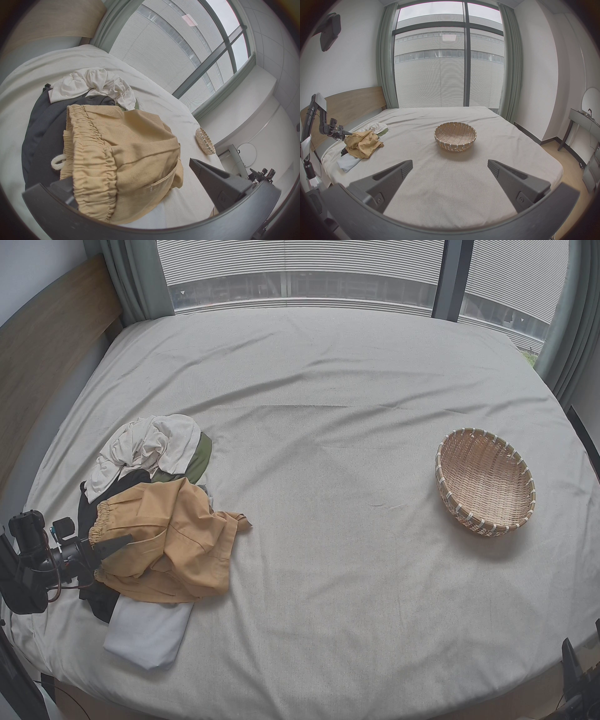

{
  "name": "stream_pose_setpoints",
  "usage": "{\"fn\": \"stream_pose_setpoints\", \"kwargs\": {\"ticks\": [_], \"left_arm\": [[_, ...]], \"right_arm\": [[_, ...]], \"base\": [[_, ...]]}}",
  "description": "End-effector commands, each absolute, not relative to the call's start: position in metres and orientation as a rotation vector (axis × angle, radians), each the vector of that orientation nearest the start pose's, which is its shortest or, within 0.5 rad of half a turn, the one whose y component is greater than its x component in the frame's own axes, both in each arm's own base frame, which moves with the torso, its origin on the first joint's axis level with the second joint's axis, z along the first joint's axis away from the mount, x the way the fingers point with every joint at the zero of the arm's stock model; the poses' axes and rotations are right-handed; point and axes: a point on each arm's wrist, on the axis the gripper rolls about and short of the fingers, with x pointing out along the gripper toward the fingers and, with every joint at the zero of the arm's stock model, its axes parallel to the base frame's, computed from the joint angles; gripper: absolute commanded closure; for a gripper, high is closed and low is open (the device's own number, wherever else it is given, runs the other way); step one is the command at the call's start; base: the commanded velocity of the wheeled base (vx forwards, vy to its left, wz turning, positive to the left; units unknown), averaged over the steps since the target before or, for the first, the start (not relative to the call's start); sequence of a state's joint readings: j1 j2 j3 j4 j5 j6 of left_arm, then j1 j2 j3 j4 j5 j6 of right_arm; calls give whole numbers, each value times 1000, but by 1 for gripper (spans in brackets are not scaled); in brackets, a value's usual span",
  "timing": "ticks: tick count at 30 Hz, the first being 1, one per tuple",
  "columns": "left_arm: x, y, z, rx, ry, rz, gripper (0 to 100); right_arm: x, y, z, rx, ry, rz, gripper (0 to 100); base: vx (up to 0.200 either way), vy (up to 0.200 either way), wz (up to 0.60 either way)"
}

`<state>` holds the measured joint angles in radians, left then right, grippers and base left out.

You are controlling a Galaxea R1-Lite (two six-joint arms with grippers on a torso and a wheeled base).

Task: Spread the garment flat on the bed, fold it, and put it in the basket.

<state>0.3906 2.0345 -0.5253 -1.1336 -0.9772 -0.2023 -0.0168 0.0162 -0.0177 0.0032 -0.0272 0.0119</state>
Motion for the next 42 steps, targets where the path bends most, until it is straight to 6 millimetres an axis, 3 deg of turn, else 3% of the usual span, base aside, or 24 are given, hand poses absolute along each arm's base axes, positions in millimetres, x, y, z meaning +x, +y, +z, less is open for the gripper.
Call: {"fn": "stream_pose_setpoints", "kwargs": {"ticks": [1,12,14,16,18,19,20,23,28,33,42], "left_arm": [[291,99,63,-437,353,-551,100],[287,87,78,-430,314,-586,100],[278,69,105,-493,282,-630,100],[274,62,115,-516,270,-650,100],[262,42,148,-598,234,-722,100],[262,41,149,-603,233,-724,100],[255,29,166,-641,213,-776,100],[242,7,186,-661,180,-859,100],[223,-19,198,-649,142,-919,100],[215,-63,203,-635,103,-974,100],[209,-120,192,-538,117,-1088,100]], "right_arm": [[-22,0,75,12,14,-45,0],[-22,0,75,11,14,-45,0],[-22,0,75,11,14,-45,0],[-22,0,75,11,14,-43,0],[-22,0,75,11,14,-43,0],[-22,0,75,11,14,-43,0],[-22,0,75,11,14,-43,0],[-22,0,75,9,14,-43,0],[-22,0,75,8,14,-38,0],[-22,0,75,6,14,-38,0],[-22,0,75,5,14,-38,0]], "base": [[0,0,0],[0,0,0],[0,0,0],[0,0,0],[0,0,0],[0,0,0],[0,0,0],[0,0,0],[0,0,0],[0,0,0],[0,0,0]]}}
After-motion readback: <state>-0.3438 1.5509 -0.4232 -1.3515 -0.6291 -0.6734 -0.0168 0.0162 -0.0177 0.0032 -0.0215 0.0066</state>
